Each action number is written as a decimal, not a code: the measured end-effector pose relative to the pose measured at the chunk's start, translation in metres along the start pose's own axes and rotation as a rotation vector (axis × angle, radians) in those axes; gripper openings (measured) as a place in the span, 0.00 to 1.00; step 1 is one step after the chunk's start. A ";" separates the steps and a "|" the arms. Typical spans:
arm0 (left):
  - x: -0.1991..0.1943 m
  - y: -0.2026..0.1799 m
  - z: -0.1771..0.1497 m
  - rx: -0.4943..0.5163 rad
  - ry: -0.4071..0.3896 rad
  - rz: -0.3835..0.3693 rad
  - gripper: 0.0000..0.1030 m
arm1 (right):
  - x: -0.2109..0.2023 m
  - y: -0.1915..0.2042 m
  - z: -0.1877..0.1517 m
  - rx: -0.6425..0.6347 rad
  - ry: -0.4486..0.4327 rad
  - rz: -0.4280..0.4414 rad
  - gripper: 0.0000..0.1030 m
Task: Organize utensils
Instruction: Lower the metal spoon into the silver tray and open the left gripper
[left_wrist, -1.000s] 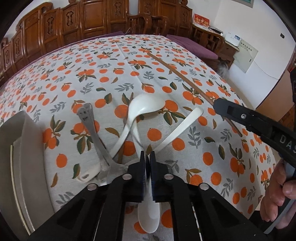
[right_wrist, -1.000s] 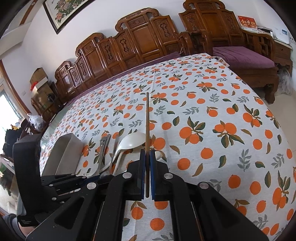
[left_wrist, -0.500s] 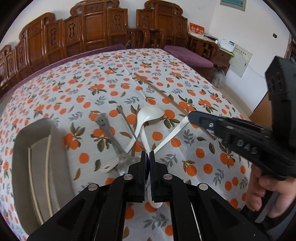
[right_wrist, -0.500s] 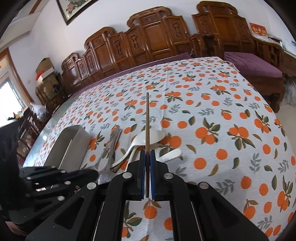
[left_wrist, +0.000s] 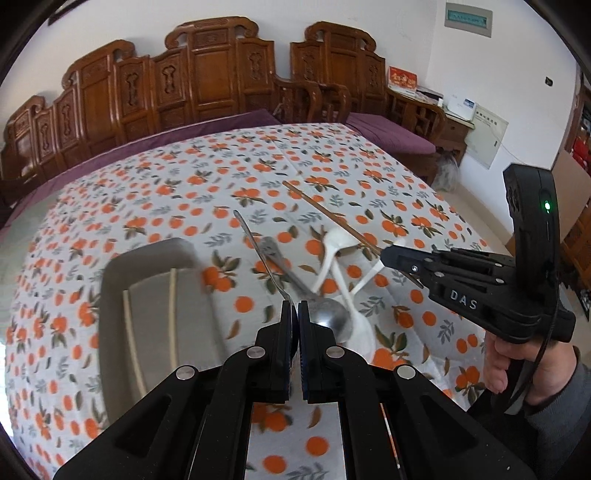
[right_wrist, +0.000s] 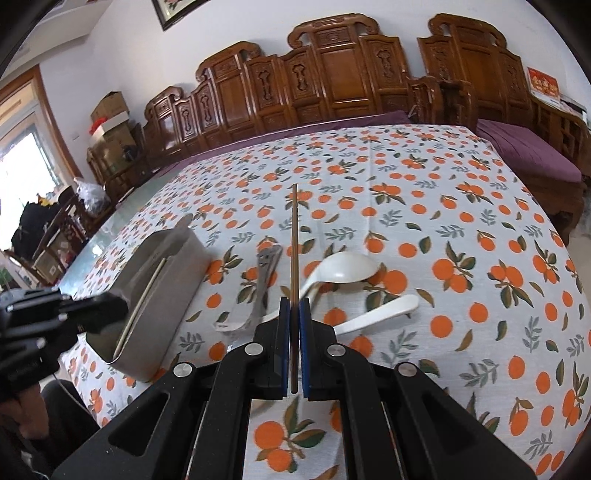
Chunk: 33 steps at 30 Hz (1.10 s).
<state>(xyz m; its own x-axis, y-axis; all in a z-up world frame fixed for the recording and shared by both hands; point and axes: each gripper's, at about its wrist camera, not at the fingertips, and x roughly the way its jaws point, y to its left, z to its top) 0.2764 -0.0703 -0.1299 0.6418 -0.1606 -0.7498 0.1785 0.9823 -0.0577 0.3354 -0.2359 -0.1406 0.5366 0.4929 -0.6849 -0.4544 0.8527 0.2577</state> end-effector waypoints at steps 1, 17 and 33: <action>-0.003 0.004 -0.001 -0.004 -0.002 0.009 0.02 | 0.000 0.005 0.000 -0.011 0.000 0.005 0.06; 0.004 0.067 -0.022 -0.081 0.051 0.103 0.02 | 0.007 0.043 -0.007 -0.103 0.030 0.042 0.06; 0.043 0.102 -0.045 -0.130 0.166 0.166 0.02 | 0.009 0.047 -0.006 -0.113 0.037 0.057 0.06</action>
<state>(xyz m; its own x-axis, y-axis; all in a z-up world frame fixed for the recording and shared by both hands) 0.2882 0.0275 -0.1975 0.5212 0.0115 -0.8533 -0.0230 0.9997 -0.0005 0.3144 -0.1928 -0.1389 0.4822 0.5314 -0.6965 -0.5613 0.7978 0.2200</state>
